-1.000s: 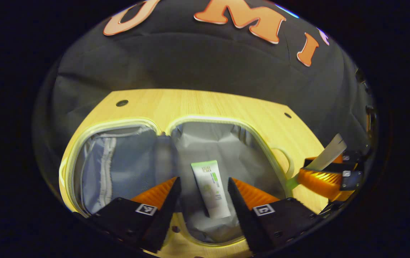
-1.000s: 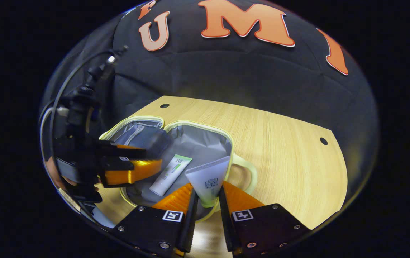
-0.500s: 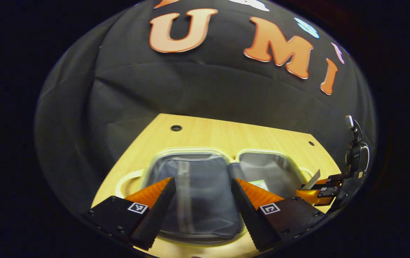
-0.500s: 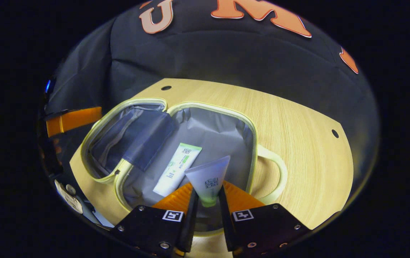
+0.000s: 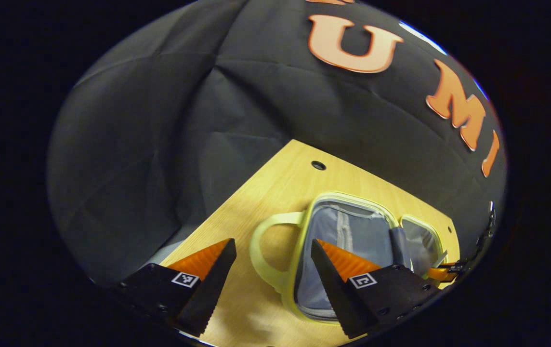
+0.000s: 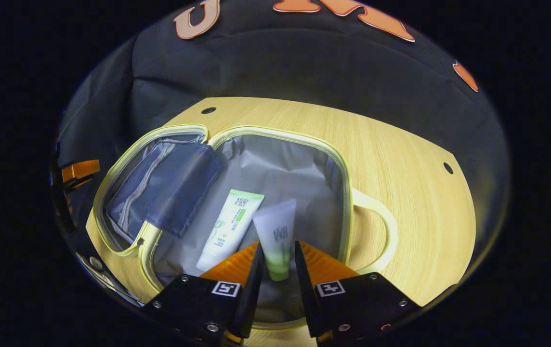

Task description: First open the suitcase, pack the skin care products into it, and then close the suitcase.

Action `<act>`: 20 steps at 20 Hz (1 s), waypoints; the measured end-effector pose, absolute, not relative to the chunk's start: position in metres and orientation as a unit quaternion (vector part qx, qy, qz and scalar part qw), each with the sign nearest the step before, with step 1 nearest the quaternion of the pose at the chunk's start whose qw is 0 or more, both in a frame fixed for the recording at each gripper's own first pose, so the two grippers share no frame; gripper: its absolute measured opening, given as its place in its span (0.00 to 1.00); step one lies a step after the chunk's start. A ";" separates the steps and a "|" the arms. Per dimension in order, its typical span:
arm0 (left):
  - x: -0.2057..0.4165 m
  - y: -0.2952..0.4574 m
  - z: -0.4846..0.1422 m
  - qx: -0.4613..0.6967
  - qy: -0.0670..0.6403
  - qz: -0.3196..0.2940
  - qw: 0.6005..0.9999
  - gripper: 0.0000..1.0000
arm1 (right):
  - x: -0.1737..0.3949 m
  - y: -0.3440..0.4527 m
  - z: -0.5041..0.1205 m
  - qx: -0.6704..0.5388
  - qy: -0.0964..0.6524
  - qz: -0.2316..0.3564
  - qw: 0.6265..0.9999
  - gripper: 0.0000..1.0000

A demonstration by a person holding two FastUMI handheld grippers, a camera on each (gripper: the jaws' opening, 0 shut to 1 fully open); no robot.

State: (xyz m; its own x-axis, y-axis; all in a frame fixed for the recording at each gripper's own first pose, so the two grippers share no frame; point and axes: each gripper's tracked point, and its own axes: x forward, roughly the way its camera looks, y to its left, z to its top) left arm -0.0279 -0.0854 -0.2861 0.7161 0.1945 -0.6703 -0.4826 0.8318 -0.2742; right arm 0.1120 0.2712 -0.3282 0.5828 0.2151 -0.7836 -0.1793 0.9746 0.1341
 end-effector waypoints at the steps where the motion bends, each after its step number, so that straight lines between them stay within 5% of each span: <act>1: -0.030 -0.080 -0.290 -0.239 0.327 0.190 0.894 0.96 | 0.113 0.267 -0.323 0.021 0.437 0.107 0.893 0.46; 8: -0.019 -0.068 -0.333 -0.321 0.357 0.186 0.857 0.94 | 0.117 0.240 -0.277 0.048 0.376 0.093 0.921 0.68; 11: -0.010 -0.075 -0.360 -0.333 0.381 0.177 0.844 0.75 | 0.115 0.225 -0.256 0.055 0.352 0.086 0.931 0.69; 12: -0.004 -0.075 -0.362 -0.337 0.379 0.168 0.845 0.80 | 0.114 0.219 -0.246 0.056 0.339 0.081 0.936 0.70; 14: 0.004 -0.080 -0.369 -0.339 0.390 0.160 0.841 0.28 | 0.112 0.207 -0.230 0.057 0.317 0.072 0.944 0.70; 20: 0.009 -0.083 -0.334 -0.284 0.370 0.133 0.875 0.11 | 0.109 0.168 -0.188 0.038 0.262 0.047 0.963 0.70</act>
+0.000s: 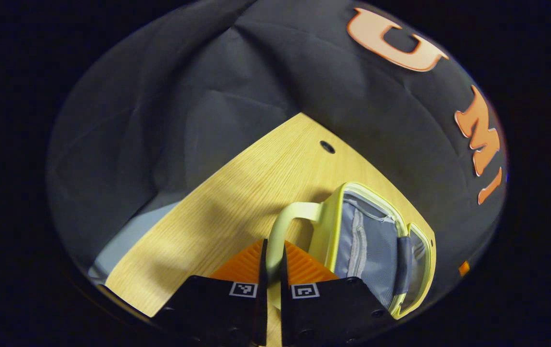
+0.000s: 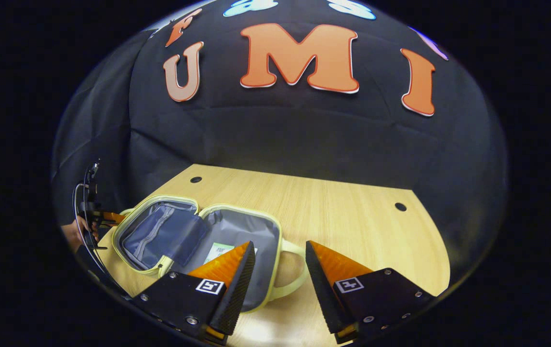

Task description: First open the suitcase, pack the skin care products into it, and then close the suitcase.

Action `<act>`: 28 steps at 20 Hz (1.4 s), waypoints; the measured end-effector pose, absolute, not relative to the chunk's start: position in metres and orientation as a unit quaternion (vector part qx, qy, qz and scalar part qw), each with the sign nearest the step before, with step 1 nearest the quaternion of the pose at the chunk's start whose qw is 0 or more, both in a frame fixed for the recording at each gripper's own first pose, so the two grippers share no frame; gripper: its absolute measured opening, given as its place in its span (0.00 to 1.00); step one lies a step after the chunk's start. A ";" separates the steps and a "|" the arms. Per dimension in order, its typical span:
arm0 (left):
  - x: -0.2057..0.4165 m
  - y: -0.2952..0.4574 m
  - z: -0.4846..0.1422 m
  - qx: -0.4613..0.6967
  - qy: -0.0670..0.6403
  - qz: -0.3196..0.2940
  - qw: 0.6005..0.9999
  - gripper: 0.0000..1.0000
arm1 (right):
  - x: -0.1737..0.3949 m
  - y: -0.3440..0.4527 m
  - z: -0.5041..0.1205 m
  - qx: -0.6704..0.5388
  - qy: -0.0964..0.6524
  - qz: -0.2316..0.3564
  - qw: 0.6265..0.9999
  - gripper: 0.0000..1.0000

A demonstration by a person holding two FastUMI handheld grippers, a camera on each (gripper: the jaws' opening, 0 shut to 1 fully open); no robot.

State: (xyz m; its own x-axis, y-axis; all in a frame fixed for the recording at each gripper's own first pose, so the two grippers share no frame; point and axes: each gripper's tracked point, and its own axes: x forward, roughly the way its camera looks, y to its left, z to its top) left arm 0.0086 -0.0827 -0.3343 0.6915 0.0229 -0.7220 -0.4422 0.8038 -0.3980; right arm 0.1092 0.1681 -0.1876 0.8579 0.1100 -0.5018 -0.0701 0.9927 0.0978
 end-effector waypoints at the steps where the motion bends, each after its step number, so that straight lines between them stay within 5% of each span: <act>1: 0.010 -0.081 -0.322 -0.267 0.355 0.127 0.887 0.11 | 0.109 0.164 -0.183 0.032 0.254 0.044 0.966 0.69; 2: 0.007 -0.080 -0.303 -0.260 0.345 0.129 0.893 0.02 | 0.109 0.160 -0.179 0.028 0.245 0.041 0.968 0.70; 16: 0.044 -0.186 -0.099 -0.154 0.199 0.008 0.968 0.03 | 0.105 0.153 -0.136 0.006 0.176 0.062 0.982 0.71; 28: 0.051 -0.368 -0.031 -0.035 0.173 -0.093 0.980 0.02 | 0.096 0.102 -0.117 0.010 0.141 0.062 0.988 0.82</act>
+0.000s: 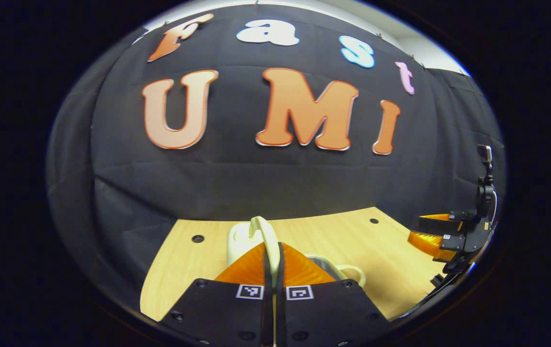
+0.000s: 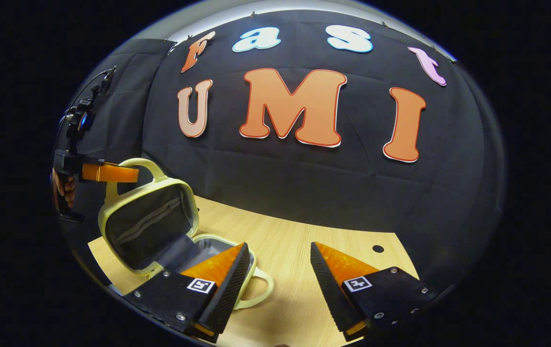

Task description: First open the suitcase, pack the skin care products into it, and then close the suitcase.

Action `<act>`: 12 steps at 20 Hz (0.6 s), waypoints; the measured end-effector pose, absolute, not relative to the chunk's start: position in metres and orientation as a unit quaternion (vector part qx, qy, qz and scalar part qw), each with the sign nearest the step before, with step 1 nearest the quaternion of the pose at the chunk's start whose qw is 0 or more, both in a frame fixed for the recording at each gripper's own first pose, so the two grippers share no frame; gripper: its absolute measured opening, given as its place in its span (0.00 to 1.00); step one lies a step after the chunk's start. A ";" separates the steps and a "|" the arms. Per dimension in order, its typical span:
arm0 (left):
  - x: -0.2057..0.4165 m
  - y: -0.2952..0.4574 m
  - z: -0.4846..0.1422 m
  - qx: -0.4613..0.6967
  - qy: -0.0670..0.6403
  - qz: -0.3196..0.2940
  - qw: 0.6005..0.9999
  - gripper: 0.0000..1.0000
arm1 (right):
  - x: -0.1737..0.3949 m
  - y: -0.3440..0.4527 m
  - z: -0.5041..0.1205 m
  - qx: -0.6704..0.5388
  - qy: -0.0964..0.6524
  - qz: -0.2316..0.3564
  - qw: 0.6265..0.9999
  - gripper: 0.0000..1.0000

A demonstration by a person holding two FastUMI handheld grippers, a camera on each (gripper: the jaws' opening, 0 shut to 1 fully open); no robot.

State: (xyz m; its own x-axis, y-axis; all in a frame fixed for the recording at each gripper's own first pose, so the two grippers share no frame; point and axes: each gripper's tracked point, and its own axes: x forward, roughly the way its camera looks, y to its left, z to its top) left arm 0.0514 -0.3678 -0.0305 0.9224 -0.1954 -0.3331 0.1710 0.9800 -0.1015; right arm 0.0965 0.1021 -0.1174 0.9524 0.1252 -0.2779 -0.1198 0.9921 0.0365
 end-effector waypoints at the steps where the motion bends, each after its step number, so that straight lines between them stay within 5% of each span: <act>1: 0.051 -0.387 -0.031 -0.035 0.175 -0.105 0.978 0.02 | 0.095 0.096 -0.115 0.011 0.138 0.060 0.989 0.82; 12: 0.065 -0.525 -0.090 -0.003 0.215 -0.146 0.966 0.04 | 0.084 0.030 -0.126 0.020 0.137 0.043 0.989 0.83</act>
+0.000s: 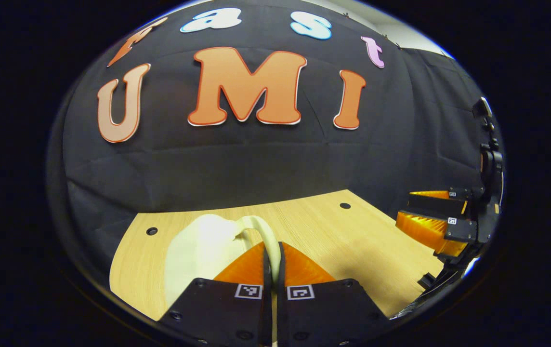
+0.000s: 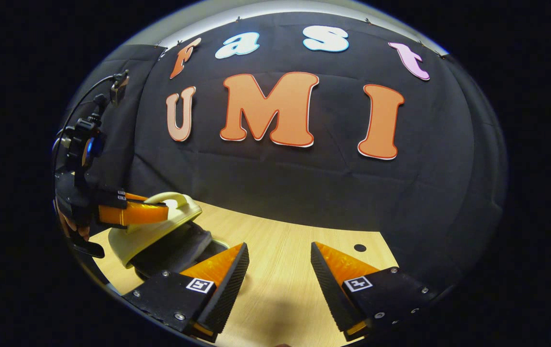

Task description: First open the suitcase, pack the skin care products into it, and then close the suitcase.

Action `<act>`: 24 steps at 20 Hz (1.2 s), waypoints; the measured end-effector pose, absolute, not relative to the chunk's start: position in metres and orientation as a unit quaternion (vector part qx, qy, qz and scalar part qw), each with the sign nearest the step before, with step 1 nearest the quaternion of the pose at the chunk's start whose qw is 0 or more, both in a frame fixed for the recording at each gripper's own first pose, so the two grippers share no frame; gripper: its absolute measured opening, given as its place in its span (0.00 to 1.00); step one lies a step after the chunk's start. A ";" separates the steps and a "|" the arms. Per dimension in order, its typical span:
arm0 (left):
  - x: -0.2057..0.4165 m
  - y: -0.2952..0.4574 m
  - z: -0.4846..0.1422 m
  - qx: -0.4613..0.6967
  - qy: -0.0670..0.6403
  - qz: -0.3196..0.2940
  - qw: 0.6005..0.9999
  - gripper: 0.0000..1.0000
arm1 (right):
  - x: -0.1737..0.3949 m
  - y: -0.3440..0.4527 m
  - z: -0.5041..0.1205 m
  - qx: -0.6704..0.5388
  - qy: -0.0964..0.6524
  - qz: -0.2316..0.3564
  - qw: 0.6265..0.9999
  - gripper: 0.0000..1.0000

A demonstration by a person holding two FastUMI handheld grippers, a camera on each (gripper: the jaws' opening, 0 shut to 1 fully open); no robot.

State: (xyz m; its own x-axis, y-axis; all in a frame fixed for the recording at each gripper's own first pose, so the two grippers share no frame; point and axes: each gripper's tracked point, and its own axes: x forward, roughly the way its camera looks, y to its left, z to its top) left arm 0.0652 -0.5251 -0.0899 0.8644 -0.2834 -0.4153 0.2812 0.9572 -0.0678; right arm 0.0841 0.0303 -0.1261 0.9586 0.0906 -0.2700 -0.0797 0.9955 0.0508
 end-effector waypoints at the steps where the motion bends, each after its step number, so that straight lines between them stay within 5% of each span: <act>1: 0.067 -0.535 -0.100 0.003 0.224 -0.147 0.963 0.04 | 0.083 0.026 -0.128 0.022 0.138 0.044 0.989 0.83; 5: 0.064 -0.578 -0.132 0.011 0.256 -0.167 0.952 0.08 | 0.081 0.006 -0.129 0.024 0.136 0.042 0.989 0.84; 8: 0.055 -0.606 -0.150 0.013 0.278 -0.182 0.943 0.23 | 0.081 -0.004 -0.130 0.020 0.133 0.045 0.990 0.83; 14: 0.052 -0.634 -0.123 0.032 0.243 -0.179 0.953 0.23 | 0.075 -0.012 -0.116 0.015 0.110 0.056 0.992 0.83; 17: 0.049 -0.636 -0.085 0.031 0.196 -0.162 0.967 0.49 | 0.072 -0.011 -0.100 0.010 0.088 0.060 0.994 0.83; 18: 0.046 -0.632 -0.073 0.028 0.182 -0.151 0.971 0.70 | 0.071 -0.012 -0.097 0.008 0.082 0.058 0.995 0.83; 20: 0.043 -0.627 -0.051 0.014 0.154 -0.130 0.979 0.93 | 0.069 -0.012 -0.085 0.006 0.066 0.057 0.996 0.83; 24: 0.030 -0.606 -0.008 -0.012 0.096 -0.072 0.993 0.98 | 0.061 -0.013 -0.064 0.003 0.029 0.056 0.998 0.84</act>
